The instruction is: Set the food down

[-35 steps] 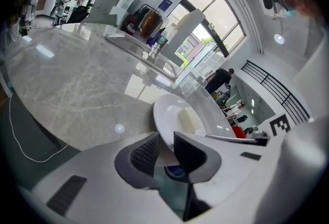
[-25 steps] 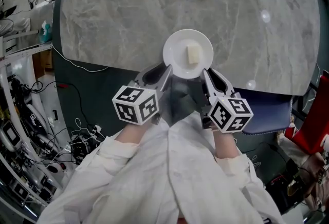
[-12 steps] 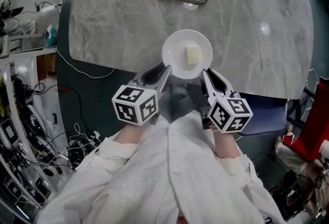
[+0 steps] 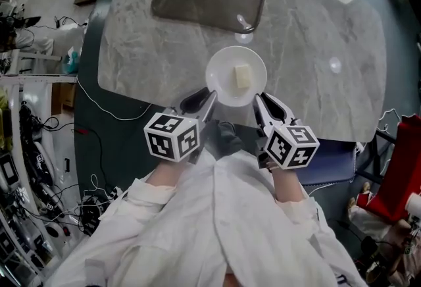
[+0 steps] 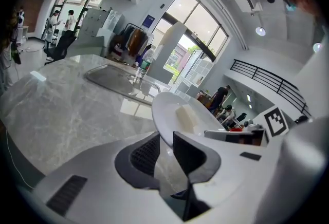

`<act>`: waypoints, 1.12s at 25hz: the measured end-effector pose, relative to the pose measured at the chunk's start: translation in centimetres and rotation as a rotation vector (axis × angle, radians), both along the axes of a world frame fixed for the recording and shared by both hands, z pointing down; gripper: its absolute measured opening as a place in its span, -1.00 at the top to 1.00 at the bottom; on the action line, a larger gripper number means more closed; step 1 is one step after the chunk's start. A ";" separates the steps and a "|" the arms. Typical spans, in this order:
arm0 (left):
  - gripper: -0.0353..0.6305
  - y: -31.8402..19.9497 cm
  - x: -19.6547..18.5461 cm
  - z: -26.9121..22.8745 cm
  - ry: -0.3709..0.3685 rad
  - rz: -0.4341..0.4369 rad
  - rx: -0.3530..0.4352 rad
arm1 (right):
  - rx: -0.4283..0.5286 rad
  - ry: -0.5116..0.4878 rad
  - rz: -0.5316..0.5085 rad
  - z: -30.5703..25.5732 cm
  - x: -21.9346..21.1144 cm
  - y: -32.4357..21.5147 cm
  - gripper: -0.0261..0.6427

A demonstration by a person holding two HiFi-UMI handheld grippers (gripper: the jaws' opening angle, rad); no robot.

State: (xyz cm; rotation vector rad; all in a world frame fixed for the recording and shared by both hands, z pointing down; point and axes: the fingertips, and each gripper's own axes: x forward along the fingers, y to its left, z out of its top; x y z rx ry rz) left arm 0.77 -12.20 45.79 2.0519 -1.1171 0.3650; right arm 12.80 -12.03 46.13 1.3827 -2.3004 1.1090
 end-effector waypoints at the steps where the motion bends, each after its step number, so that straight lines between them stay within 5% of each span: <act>1: 0.64 -0.2 -0.1 -0.1 0.003 -0.005 0.003 | 0.004 -0.007 -0.001 -0.2 -0.1 -0.2 0.76; 11: 0.64 -4.3 -2.4 0.3 0.011 0.003 -0.011 | 0.010 -0.019 -0.009 0.0 -2.4 -4.5 0.77; 28: 0.64 -20.3 -7.5 -0.3 0.019 0.081 -0.016 | -0.003 0.008 0.062 -0.7 -7.4 -20.2 0.78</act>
